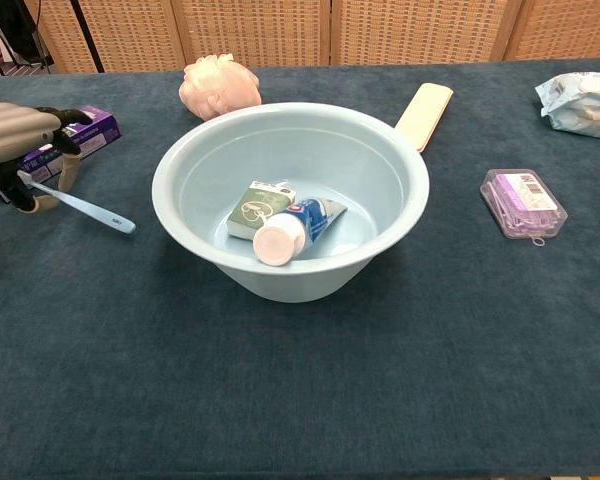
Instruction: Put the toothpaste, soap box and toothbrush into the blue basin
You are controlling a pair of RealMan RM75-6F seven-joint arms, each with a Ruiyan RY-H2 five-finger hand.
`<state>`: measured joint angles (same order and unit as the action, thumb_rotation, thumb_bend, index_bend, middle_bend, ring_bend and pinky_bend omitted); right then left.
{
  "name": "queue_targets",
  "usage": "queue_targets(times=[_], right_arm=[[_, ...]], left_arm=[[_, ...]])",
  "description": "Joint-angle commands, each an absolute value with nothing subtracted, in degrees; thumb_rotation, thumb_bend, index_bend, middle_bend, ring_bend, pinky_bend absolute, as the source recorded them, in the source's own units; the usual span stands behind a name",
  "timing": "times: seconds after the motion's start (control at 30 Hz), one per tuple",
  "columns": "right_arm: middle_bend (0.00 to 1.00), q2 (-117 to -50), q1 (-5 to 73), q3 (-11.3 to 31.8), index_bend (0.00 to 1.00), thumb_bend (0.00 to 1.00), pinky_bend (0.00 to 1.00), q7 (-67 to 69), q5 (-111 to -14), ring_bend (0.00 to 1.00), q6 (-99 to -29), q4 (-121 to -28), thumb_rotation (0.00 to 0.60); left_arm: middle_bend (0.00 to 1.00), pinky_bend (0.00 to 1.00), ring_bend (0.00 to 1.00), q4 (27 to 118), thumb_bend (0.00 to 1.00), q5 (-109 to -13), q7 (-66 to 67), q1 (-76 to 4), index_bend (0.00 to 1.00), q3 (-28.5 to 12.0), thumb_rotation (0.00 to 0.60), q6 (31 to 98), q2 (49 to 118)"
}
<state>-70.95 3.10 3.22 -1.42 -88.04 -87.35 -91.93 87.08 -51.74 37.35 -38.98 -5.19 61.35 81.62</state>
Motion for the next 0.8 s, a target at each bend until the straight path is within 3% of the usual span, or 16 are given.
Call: queue_targets(times=[0.03,0.8], right_arm=[[0.00,-70.91,3.09,3.25,0.21,0.20,0.21,-1.34,-88.01,0.00,-87.36,-91.92,0.600],[0.00,-70.82,3.09,3.27,0.21,0.20,0.21,-1.11,-87.92,0.00,-87.29,-91.97,0.600]], left_arm=[[0.00,0.17,0.01,87.78,0.40,-51.95,37.25,-39.12,0.67,-5.75,0.600,61.84,81.42],[0.00,0.17,0.01,96.01,0.40,-50.99,37.51,-40.51,0.68,-10.87,0.600,65.18,75.09]])
